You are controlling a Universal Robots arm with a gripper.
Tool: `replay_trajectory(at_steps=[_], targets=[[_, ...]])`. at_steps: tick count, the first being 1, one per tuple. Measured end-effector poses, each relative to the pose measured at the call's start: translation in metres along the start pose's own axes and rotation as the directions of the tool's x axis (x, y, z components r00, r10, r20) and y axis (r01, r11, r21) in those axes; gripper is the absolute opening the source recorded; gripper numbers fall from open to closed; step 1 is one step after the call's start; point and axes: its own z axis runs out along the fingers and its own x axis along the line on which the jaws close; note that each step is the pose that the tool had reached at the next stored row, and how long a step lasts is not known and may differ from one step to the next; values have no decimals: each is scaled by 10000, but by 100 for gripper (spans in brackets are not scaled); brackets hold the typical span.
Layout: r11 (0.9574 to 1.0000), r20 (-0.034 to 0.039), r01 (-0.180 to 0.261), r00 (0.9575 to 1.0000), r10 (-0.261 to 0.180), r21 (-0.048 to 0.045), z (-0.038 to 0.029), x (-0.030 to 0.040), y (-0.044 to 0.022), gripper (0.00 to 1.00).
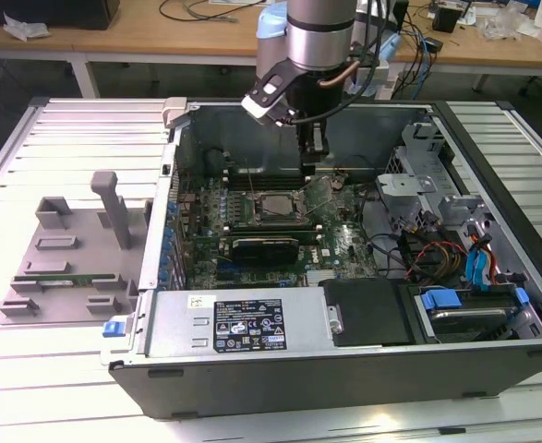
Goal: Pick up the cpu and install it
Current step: 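Close the cpu cover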
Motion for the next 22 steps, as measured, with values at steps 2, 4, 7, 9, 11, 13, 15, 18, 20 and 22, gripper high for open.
replay_trajectory(at_steps=[2,4,7,9,11,13,15,18,20,22], targets=[[10000,-1,-1,10000,1,0,4,-1,66,11],[10000,0,-1,10000,1,0,7,-2,117,11],[10000,0,0,10000,0,0,7,-2,121,11],[10000,0,-1,10000,1,0,7,-2,122,11],[10000,0,0,10000,0,0,9,-2,122,11],[10000,0,-1,10000,1,0,9,-2,122,11],[10000,0,0,10000,0,0,10,-2,122,11],[10000,0,1,10000,-1,0,11,-2,125,11],[10000,-1,-1,10000,1,0,18,-2,165,11],[10000,-2,0,10000,0,-1,25,-3,201,11]])
